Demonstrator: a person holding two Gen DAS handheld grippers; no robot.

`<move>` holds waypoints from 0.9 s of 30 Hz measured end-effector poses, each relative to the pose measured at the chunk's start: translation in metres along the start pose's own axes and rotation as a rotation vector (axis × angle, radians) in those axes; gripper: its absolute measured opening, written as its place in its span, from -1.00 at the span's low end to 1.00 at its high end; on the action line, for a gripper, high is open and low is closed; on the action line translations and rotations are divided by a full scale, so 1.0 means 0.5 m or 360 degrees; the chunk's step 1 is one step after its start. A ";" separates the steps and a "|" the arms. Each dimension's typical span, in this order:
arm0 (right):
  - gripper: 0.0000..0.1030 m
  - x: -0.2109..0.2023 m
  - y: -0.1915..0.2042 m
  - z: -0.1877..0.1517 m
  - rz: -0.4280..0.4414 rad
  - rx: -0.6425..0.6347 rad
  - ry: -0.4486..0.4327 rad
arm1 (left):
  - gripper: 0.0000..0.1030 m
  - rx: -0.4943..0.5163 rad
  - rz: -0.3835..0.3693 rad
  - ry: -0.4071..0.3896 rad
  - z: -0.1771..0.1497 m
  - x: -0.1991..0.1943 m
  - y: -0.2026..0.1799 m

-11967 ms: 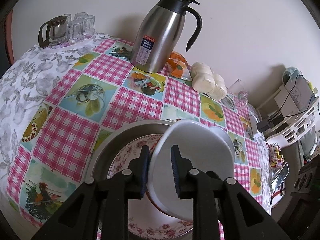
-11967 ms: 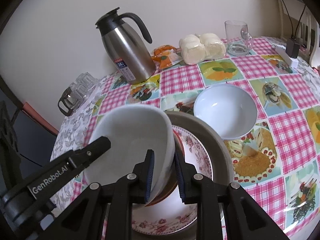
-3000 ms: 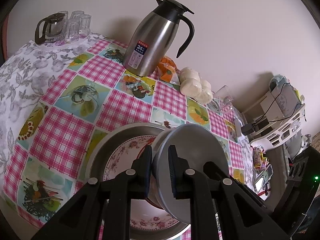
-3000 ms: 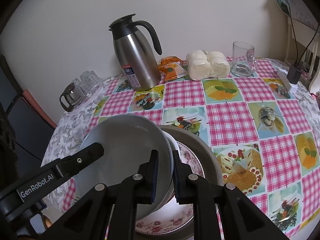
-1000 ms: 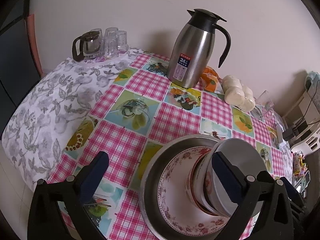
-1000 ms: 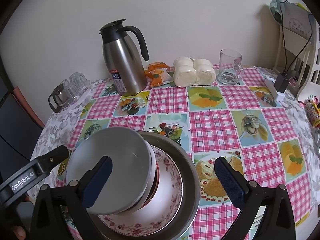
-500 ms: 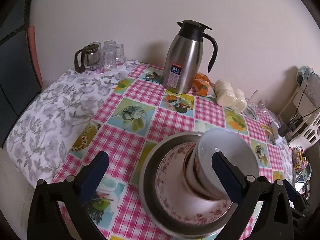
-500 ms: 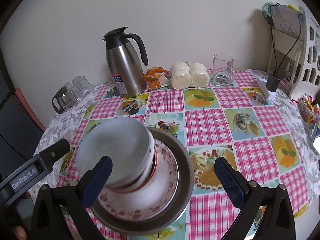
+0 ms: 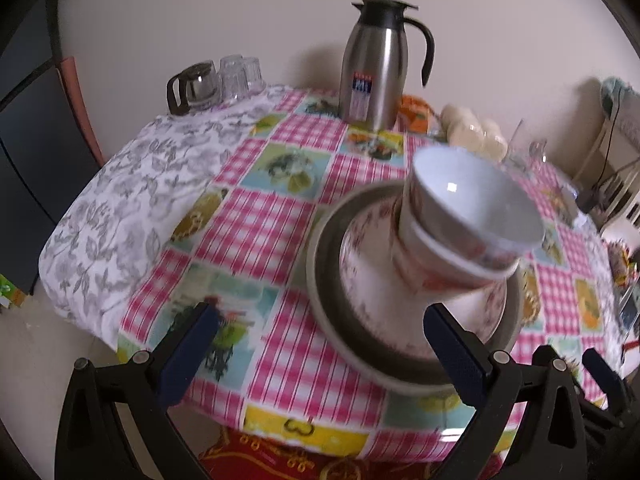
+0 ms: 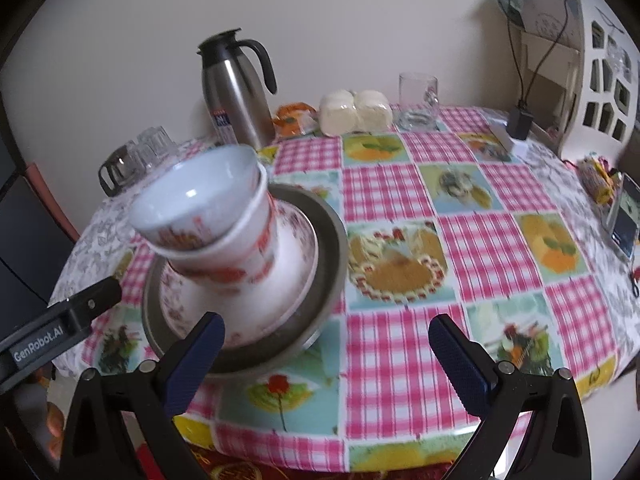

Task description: Organize plates and bowls

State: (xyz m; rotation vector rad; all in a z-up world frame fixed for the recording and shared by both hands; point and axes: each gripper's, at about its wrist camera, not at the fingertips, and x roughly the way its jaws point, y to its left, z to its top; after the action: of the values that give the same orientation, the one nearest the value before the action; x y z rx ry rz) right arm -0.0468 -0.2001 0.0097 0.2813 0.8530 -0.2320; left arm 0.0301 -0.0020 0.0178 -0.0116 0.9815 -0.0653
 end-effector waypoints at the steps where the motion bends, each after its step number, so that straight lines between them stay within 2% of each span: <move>1: 1.00 0.001 -0.003 -0.009 -0.0008 0.0002 0.0009 | 0.99 0.0008 -0.0003 0.0023 -0.009 0.002 0.000; 7: 1.00 0.008 -0.011 -0.056 -0.0045 0.0002 0.0075 | 0.99 0.0075 0.0019 0.0137 -0.057 0.013 -0.001; 15: 1.00 -0.007 -0.017 -0.091 -0.0069 0.0007 0.0083 | 0.99 0.0159 0.0059 0.0212 -0.102 0.015 -0.014; 27: 1.00 -0.048 -0.030 -0.104 -0.0071 0.0068 0.0022 | 0.99 0.0147 0.0063 0.0224 -0.119 -0.003 -0.009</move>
State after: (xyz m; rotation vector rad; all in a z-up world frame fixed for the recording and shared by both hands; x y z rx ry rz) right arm -0.1033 -0.1946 -0.0064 0.3041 0.8696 -0.2901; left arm -0.0202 -0.0050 -0.0138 0.0980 1.1183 -0.0759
